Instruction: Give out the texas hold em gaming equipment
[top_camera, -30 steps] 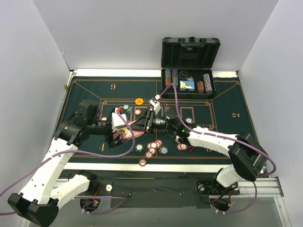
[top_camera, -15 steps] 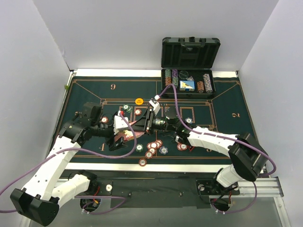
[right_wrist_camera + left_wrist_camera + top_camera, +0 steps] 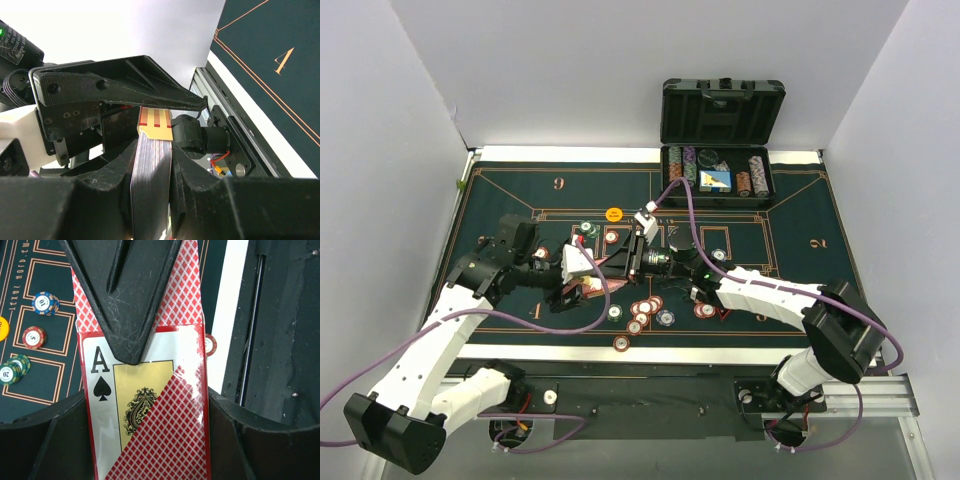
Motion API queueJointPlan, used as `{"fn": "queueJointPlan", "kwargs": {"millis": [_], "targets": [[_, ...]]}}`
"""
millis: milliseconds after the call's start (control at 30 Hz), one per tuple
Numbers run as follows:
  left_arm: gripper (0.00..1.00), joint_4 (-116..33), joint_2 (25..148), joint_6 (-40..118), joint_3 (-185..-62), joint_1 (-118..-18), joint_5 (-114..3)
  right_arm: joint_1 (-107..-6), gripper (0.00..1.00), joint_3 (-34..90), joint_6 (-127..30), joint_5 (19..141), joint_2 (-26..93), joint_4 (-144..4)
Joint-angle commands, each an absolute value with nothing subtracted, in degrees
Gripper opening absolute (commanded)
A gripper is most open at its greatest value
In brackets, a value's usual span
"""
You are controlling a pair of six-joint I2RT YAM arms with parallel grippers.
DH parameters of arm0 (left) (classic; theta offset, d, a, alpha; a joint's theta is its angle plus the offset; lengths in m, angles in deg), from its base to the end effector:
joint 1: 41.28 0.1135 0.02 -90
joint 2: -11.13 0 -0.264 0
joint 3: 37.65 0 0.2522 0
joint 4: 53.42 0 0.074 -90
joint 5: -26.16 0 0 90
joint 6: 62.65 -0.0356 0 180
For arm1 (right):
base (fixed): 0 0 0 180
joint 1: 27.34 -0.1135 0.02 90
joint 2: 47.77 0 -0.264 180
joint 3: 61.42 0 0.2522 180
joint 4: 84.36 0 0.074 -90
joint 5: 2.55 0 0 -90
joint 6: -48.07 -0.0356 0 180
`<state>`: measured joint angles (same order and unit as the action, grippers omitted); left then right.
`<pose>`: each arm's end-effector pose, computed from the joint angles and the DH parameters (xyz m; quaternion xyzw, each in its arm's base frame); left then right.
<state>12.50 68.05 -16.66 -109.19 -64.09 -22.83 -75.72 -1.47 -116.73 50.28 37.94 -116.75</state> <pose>0.1596 -0.0925 0.3196 0.5835 0.6738 -0.2678 0.3658 0.2025 0.2603 0.2790 -0.0877 0.6681 0.7235 0.1504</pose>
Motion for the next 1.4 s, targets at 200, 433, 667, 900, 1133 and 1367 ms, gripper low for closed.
{"fn": "queueJointPlan", "kwargs": {"millis": [200, 433, 667, 900, 1133, 1367], "targets": [[0.3, 14.7, 67.3, -18.1, -111.0, -64.3, -22.7, -75.9, 0.17, 1.9, -114.2, 48.6, 37.0, -117.8], [0.0, 11.1, 63.1, -11.8, -105.9, -64.4, -22.6, -75.9, 0.47, 1.3, -106.0, 49.8, 33.2, -103.2], [0.0, 8.7, 59.4, -9.6, -101.5, -64.3, -22.8, -75.8, 0.55, 1.4, -101.8, 50.4, 30.5, -96.5], [0.0, 6.7, 59.0, -7.7, -101.2, -64.3, -22.2, -76.2, 0.54, 1.6, -101.2, 50.2, 30.6, -95.2], [0.0, 6.7, 59.4, -7.6, -101.7, -64.4, -21.7, -77.3, 0.49, 3.5, -101.4, 50.4, 33.3, -96.0], [0.0, 6.2, 58.9, -7.5, -101.5, -64.4, -21.7, -75.9, 0.37, 0.9, -100.6, 51.6, 30.3, -94.6]]}}
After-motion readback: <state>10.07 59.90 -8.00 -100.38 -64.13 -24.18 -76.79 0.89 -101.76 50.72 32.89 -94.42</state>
